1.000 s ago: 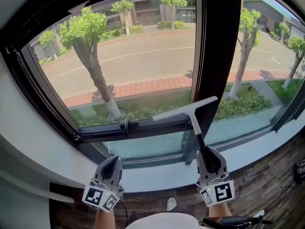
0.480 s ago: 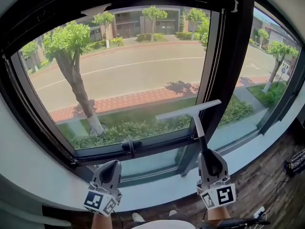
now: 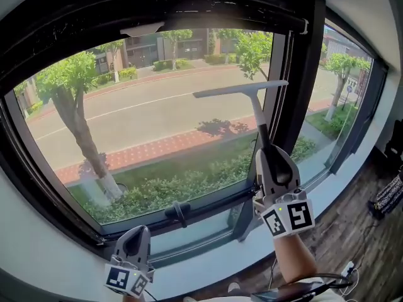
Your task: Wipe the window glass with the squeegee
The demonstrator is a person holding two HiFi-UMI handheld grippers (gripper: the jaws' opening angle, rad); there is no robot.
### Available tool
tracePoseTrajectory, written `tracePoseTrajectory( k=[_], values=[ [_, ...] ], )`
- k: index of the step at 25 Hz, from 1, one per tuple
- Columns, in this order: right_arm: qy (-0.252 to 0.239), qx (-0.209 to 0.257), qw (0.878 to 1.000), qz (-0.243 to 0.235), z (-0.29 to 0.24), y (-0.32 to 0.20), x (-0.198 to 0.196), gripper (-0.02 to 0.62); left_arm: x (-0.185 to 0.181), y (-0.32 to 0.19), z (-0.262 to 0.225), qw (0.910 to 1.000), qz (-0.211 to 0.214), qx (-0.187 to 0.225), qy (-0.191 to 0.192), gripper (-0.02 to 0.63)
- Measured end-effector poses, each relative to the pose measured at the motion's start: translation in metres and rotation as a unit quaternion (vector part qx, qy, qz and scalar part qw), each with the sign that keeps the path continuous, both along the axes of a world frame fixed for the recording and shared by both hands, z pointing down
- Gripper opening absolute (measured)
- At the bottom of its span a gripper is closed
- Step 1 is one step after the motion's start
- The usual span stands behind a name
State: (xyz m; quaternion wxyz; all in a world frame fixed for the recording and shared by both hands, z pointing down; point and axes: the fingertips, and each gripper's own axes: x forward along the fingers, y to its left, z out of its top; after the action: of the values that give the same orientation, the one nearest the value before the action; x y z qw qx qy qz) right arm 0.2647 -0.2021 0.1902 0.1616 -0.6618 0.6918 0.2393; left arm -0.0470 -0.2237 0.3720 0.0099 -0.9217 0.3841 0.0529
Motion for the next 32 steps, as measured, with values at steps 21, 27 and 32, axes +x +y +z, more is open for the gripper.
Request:
tracePoseTrajectory(
  k=[21, 27, 32],
  values=[
    [-0.039, 0.057, 0.997, -0.024, -0.1, -0.083, 0.037, 0.1, 0.019, -0.012, 0.001, 0.9998, -0.021, -0.004, 0.002, 0.018],
    [-0.046, 0.064, 0.996, -0.04, -0.116, -0.09, 0.043, 0.1, 0.025, -0.015, 0.004, 0.9998, -0.017, -0.009, 0.003, 0.018],
    [-0.063, 0.075, 0.992, -0.074, -0.126, -0.097, 0.054, 0.101, 0.028, -0.017, 0.007, 0.9998, -0.014, -0.012, 0.001, 0.018]
  ],
)
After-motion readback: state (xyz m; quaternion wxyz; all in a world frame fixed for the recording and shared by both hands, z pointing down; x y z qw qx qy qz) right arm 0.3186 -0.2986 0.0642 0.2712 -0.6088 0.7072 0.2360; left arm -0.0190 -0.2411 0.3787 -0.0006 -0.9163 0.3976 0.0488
